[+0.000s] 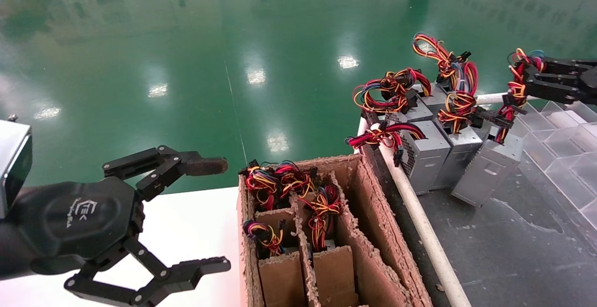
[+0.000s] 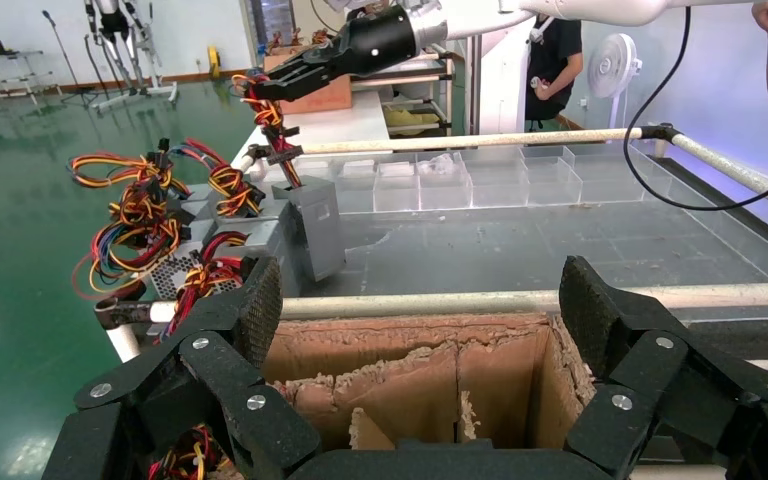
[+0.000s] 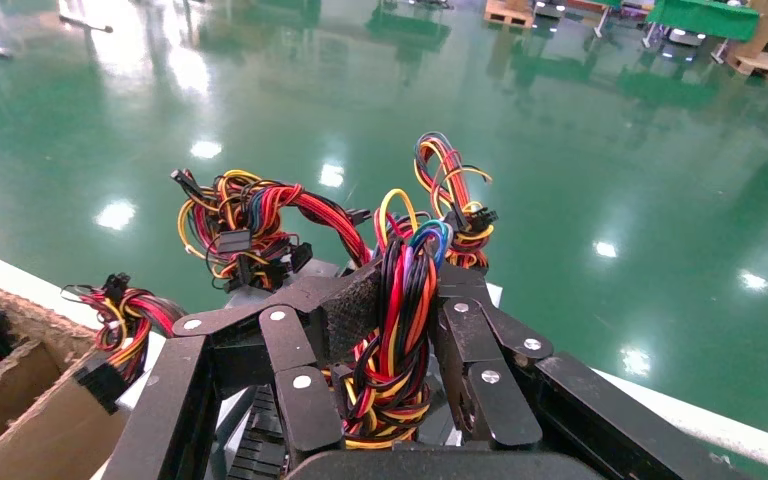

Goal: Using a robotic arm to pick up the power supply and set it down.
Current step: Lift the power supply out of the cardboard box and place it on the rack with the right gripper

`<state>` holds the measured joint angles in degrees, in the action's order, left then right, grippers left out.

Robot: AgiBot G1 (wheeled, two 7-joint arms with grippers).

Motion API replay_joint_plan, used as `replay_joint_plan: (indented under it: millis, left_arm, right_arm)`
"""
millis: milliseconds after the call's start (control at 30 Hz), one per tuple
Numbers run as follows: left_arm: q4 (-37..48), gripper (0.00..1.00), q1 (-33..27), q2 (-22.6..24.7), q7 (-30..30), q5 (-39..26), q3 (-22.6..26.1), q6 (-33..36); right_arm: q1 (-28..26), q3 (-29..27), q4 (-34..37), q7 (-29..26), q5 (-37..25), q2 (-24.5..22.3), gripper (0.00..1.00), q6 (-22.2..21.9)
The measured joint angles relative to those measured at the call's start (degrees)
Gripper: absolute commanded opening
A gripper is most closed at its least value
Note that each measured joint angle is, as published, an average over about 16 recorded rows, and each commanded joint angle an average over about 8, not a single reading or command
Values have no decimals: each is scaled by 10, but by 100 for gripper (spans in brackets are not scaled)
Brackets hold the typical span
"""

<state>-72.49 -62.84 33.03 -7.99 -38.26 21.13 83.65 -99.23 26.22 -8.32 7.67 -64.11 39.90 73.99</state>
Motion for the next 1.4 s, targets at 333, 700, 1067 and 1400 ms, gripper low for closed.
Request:
replay_joint_plan:
  millis: [333, 700, 1067, 1400]
  left_arm:
    - [0, 100, 0, 0, 0, 0, 0, 0]
    - [0, 100, 0, 0, 0, 0, 0, 0]
    - [0, 100, 0, 0, 0, 0, 0, 0]
    - [0, 100, 0, 0, 0, 0, 0, 0]
  right_arm:
    - [-34, 14, 31, 9, -24, 41, 0, -45]
    - [-56, 24, 49, 22, -37, 82, 0, -70]
    - [-58, 31, 64, 38, -48, 105, 26, -76]
    - [-53, 31, 77, 41, -47, 106, 100, -77]
